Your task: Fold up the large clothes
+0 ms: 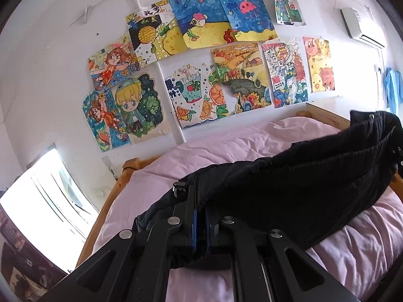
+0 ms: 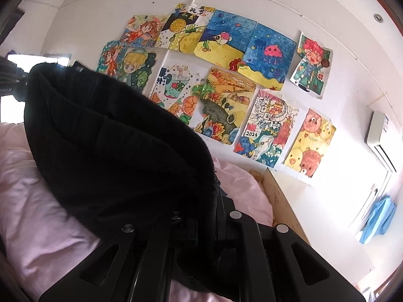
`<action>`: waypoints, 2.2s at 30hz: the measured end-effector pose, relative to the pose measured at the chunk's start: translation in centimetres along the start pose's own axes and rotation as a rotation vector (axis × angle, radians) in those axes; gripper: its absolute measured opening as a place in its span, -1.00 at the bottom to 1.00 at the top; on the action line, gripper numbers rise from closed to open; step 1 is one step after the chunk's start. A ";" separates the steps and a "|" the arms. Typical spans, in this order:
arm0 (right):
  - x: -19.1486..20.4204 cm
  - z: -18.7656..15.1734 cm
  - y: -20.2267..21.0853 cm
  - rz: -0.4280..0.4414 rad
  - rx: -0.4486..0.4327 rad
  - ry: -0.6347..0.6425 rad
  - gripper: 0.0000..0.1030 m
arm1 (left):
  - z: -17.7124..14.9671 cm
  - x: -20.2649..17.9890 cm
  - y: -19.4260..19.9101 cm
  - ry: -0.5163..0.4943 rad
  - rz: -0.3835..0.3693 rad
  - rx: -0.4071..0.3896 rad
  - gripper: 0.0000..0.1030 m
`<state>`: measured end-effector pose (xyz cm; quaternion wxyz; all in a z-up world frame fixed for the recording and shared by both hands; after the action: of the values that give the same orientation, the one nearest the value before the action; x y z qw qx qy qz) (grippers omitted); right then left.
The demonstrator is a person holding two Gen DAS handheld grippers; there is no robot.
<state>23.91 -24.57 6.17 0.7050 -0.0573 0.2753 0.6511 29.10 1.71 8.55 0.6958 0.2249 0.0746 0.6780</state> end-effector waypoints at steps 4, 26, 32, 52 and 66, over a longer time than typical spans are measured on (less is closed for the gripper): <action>-0.4 1.2 -3.6 -0.008 0.009 0.039 -0.87 | 1.4 -0.5 -3.2 0.005 0.031 0.008 -0.89; 3.6 0.9 -25.6 -0.007 0.223 0.149 -0.86 | 1.5 -4.0 -23.6 0.050 0.190 0.140 -0.89; 4.2 -0.5 -29.0 0.022 0.256 0.115 -0.85 | 0.2 -4.1 -27.7 0.053 0.161 0.219 -0.89; 0.0 -1.3 -30.6 0.241 0.261 -0.152 0.40 | 0.1 -3.4 -28.1 0.149 -0.058 0.283 0.54; 4.1 -3.3 -27.3 0.601 0.240 0.111 0.72 | -2.5 -7.1 -23.9 0.022 -0.510 0.164 0.82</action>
<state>48.75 -26.39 -6.09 0.4669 0.0746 0.3928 0.7888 49.39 -4.22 -4.97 0.8226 0.2471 0.1914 0.4750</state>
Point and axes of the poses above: each gripper's, at about its wrist camera, not at the fingertips, and y roughly against the way its jaws point, x to its left, z to its top, the point moved 3 cm from there along -y, roughly the way its jaws point, and after that the axes turned 5 degrees about y, right-handed, at the moved point
